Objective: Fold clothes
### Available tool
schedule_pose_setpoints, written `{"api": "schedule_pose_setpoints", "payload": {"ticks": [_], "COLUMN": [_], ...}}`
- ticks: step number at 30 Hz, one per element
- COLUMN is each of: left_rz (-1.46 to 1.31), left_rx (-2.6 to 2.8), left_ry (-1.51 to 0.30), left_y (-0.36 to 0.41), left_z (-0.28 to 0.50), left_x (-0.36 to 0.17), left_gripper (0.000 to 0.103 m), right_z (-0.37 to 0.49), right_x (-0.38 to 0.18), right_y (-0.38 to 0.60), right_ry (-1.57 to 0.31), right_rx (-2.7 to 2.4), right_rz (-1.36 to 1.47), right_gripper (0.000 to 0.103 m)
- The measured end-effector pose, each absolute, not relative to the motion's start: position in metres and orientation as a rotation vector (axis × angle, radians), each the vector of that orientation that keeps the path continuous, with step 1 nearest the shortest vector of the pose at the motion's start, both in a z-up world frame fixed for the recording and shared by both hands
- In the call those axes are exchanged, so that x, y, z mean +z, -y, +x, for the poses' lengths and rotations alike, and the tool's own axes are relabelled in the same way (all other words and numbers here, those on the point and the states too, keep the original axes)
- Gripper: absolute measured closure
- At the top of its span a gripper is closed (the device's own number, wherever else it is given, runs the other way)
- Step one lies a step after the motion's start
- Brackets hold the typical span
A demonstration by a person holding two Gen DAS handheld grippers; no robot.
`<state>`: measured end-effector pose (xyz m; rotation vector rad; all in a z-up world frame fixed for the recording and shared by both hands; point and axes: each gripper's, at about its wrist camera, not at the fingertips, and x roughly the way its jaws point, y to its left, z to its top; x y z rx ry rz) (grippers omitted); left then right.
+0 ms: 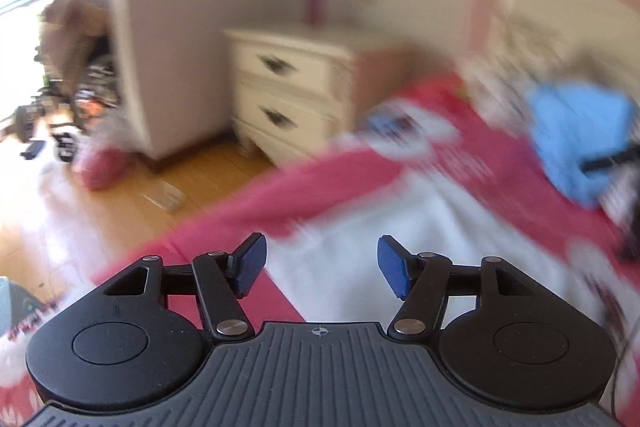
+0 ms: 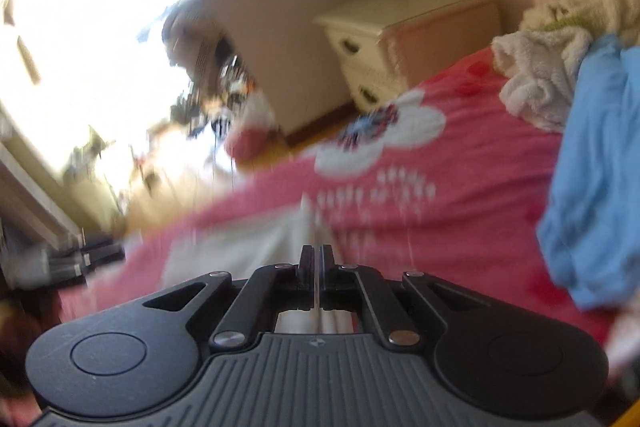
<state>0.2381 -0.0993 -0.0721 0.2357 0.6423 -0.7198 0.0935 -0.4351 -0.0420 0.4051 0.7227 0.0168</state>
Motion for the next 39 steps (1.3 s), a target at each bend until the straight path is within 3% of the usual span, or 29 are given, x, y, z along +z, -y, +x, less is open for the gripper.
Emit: {"api": "schedule_pose_setpoints", "payload": {"ticks": [6, 12, 21, 30, 39], "left_rz": [0.356, 0.495, 0.473, 0.452, 0.410], "left_rx": [-0.892, -0.910, -0.888, -0.889, -0.900], "left_ry": [-0.800, -0.812, -0.842, -0.868, -0.735], "left_y": [0.111, 0.120, 0.120, 0.111, 0.107], "left_z": [0.170, 0.135, 0.136, 0.136, 0.144], "left_x": [-0.108, -0.142, -0.143, -0.139, -0.109], "left_gripper": [0.041, 0.040, 0.037, 0.034, 0.029], "right_z": [0.053, 0.034, 0.037, 0.026, 0.035], "right_x": [-0.083, -0.123, -0.104, -0.122, -0.094], "right_y": [0.366, 0.352, 0.315, 0.320, 0.315], "right_ry": [-0.847, -0.979, -0.871, -1.005, -0.814], "right_rx": [0.085, -0.023, 0.144, 0.061, 0.099], "right_rz": [0.254, 0.003, -0.107, -0.259, -0.166], "right_gripper": [0.102, 0.102, 0.102, 0.102, 0.102]}}
